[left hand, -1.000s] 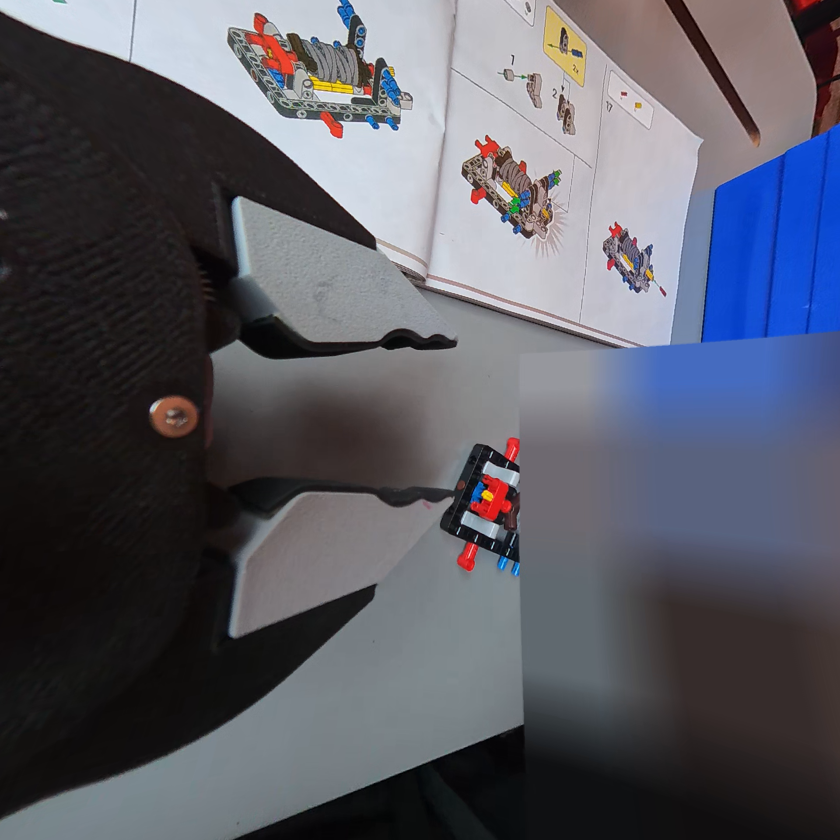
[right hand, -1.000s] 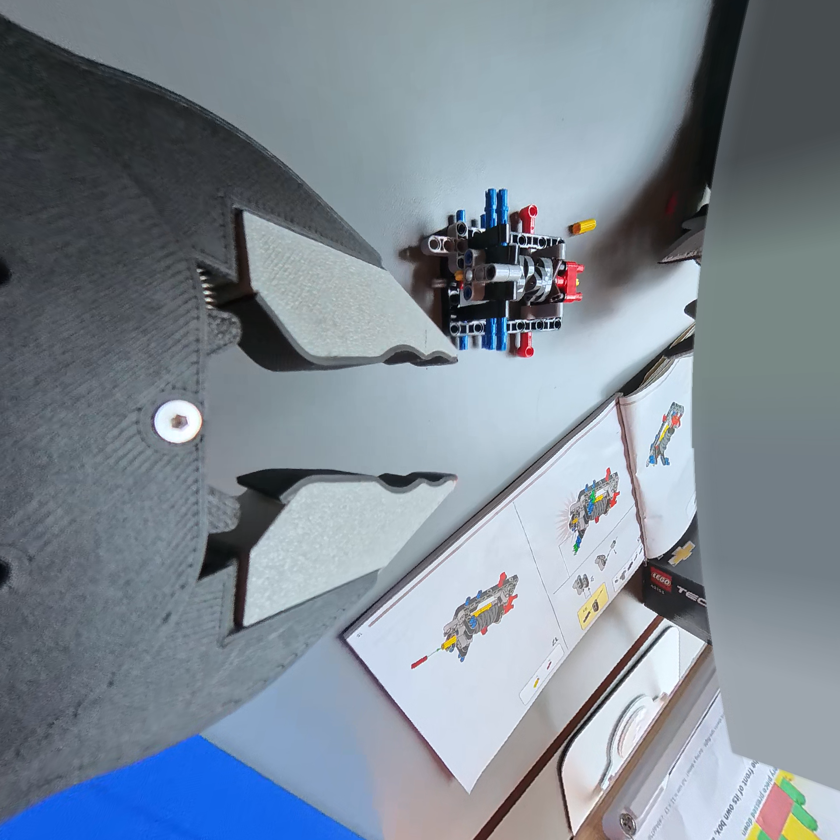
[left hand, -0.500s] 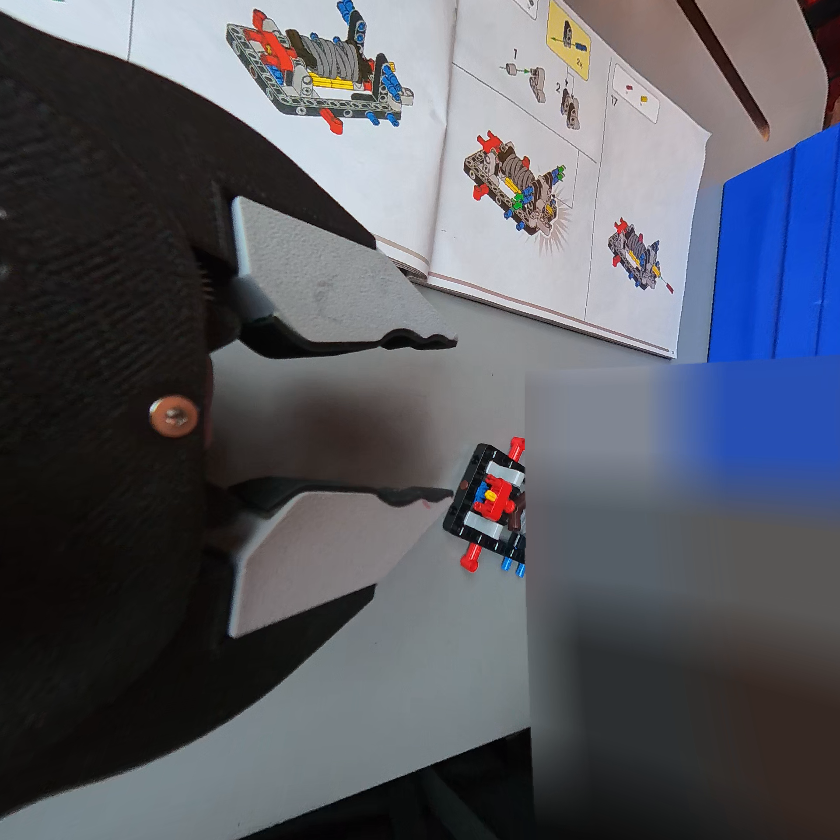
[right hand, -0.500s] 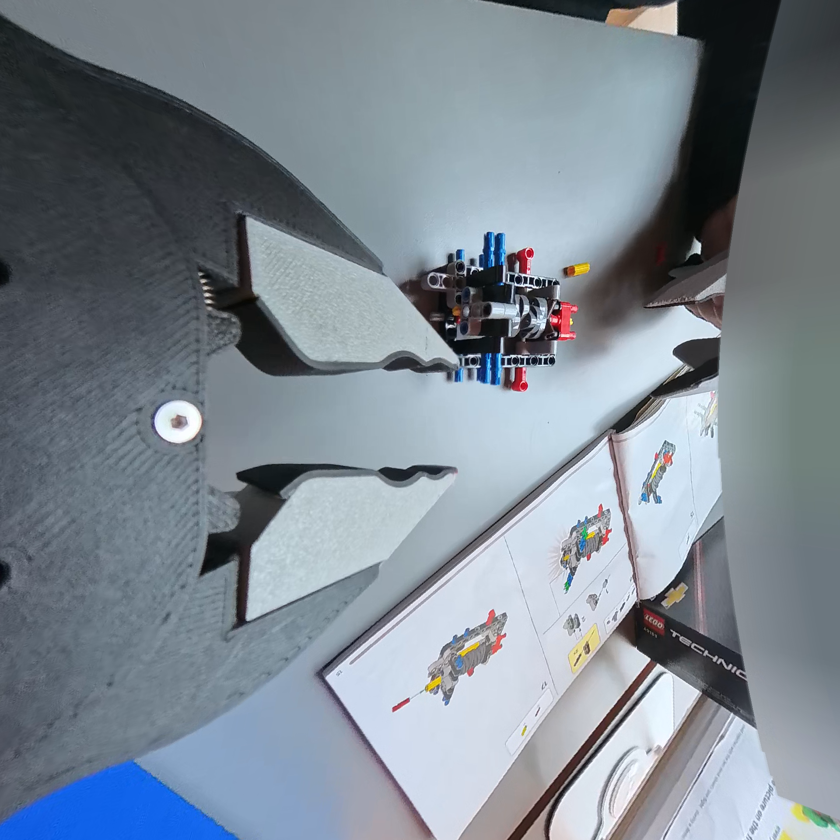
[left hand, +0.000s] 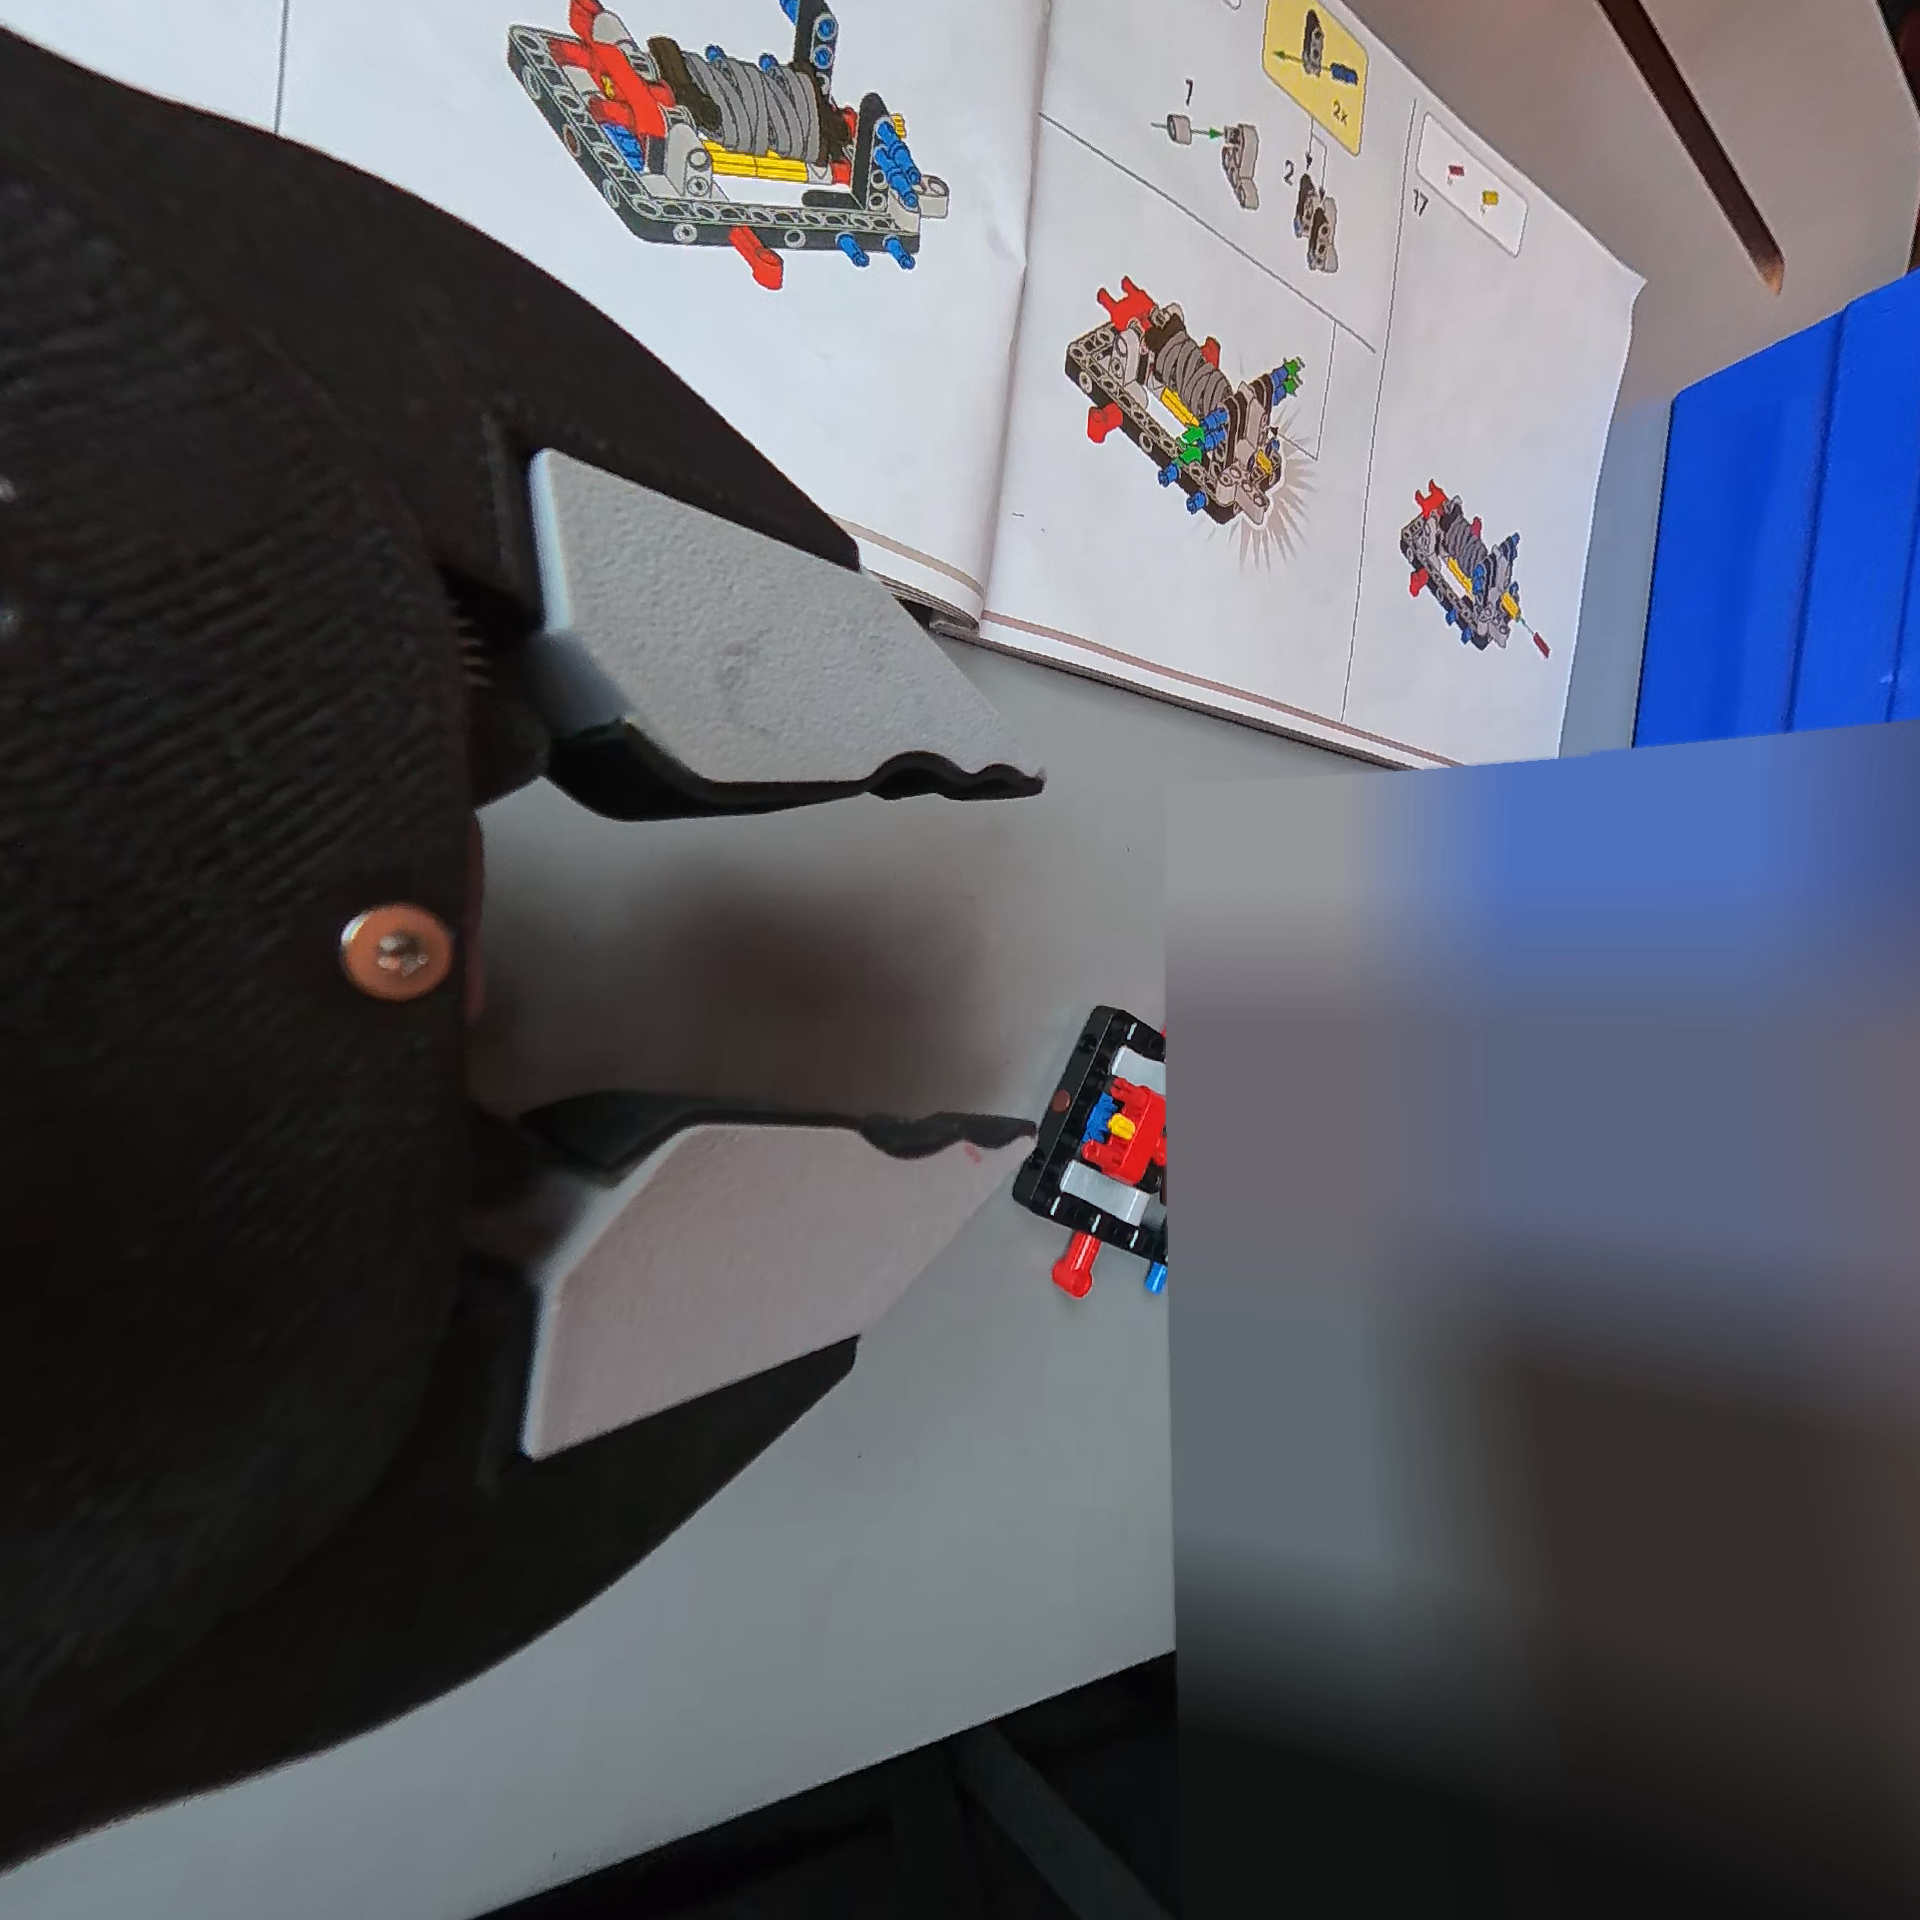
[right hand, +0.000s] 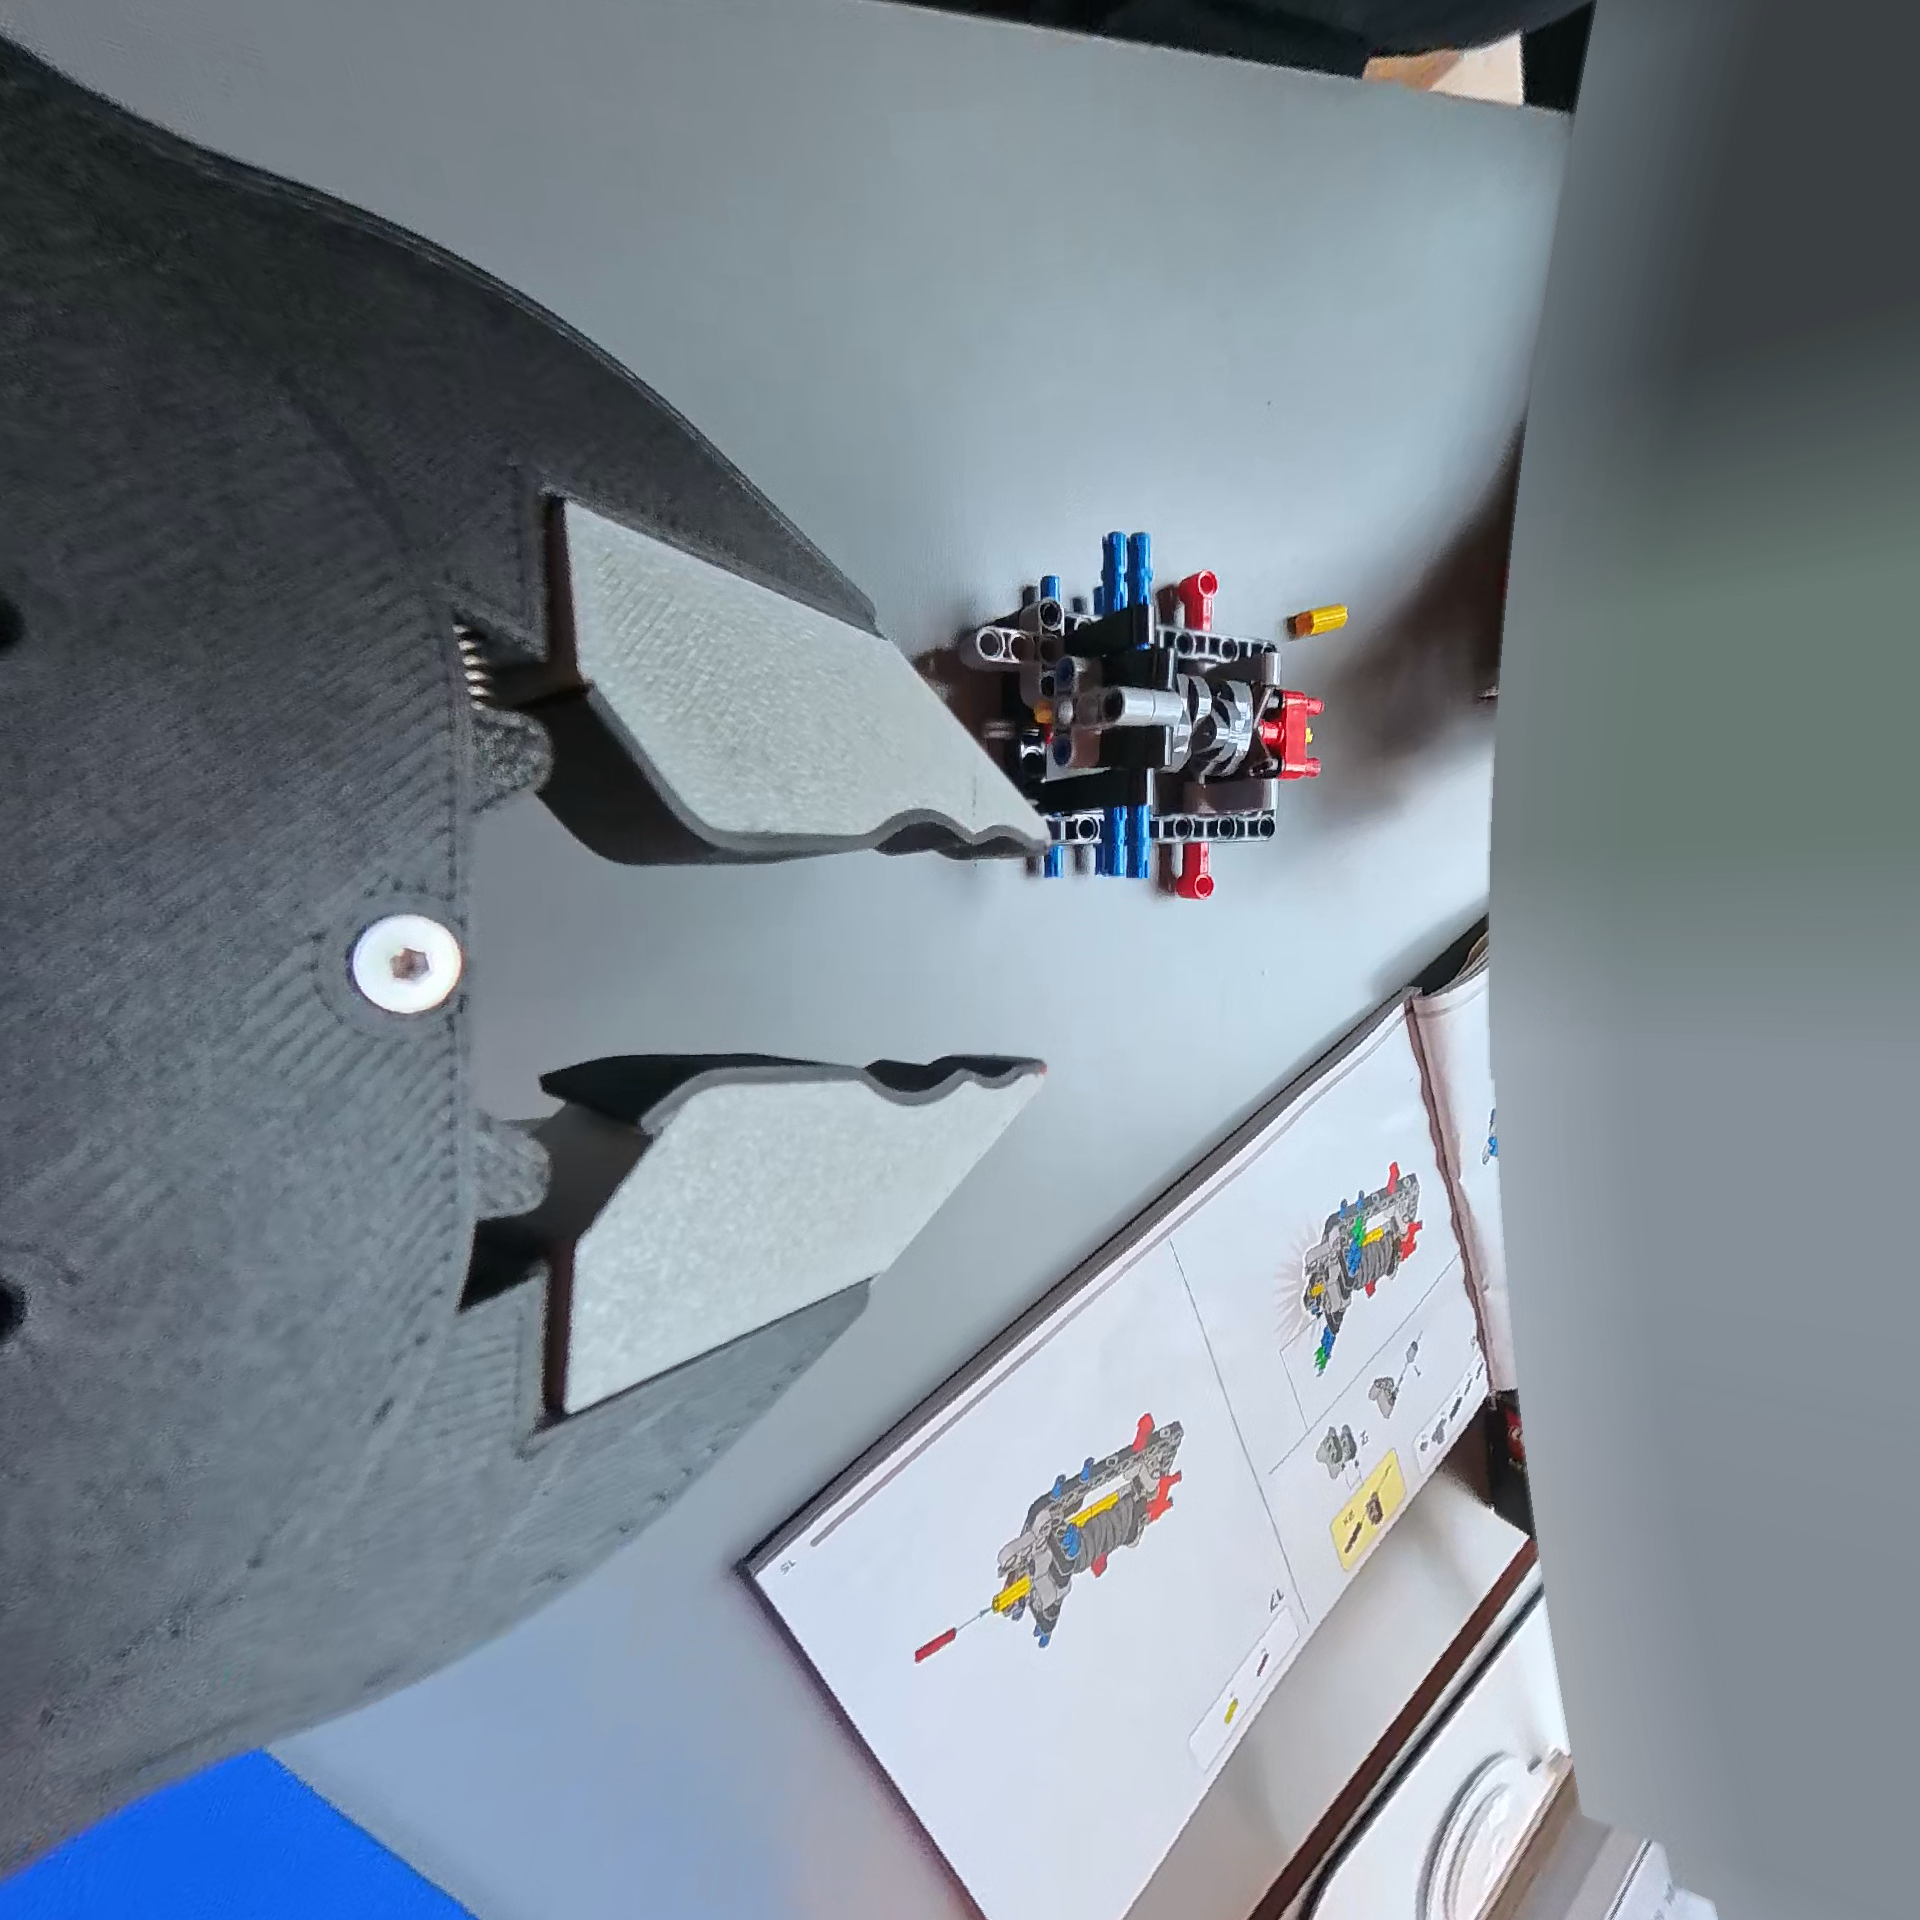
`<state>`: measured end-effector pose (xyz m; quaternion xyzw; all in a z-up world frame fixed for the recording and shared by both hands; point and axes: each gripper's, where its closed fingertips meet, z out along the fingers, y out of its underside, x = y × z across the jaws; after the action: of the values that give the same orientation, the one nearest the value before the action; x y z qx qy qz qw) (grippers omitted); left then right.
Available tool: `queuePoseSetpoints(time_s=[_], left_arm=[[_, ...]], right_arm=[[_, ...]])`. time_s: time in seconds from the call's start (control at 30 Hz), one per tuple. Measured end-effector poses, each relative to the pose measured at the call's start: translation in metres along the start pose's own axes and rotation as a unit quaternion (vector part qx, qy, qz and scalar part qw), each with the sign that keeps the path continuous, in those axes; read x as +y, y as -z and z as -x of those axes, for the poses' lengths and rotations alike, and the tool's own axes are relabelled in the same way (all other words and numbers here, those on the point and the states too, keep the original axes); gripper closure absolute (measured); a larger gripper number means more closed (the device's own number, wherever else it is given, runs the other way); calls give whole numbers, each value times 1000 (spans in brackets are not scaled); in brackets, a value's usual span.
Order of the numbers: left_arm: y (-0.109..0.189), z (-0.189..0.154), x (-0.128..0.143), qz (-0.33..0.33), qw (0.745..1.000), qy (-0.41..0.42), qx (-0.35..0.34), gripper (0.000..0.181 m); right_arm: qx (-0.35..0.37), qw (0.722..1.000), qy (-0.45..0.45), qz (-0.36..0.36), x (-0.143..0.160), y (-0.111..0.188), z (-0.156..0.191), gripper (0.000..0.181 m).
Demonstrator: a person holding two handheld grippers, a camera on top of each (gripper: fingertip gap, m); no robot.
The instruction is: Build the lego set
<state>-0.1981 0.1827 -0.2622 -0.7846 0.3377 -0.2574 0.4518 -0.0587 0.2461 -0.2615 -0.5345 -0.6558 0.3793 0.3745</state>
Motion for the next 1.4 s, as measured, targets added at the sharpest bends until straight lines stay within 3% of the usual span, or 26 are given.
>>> queuePoseSetpoints(time_s=[0.37,0.6,0.83,1.4], left_arm=[[0,1,0,0,1000,2,-2,123],[-3,3,0,6,1000,-3,-8,124],[-6,2,3,18,1000,-14,-17,124],[-8,-3,5,27,999,-26,-1,124]], right_arm=[[1,1000,-4,-1,0,1,1,151],[-50,998,-1,-25,-8,4,24,152],[-79,997,19,-11,-12,-9,49,156],[-91,995,24,23,-7,-23,54,170]])
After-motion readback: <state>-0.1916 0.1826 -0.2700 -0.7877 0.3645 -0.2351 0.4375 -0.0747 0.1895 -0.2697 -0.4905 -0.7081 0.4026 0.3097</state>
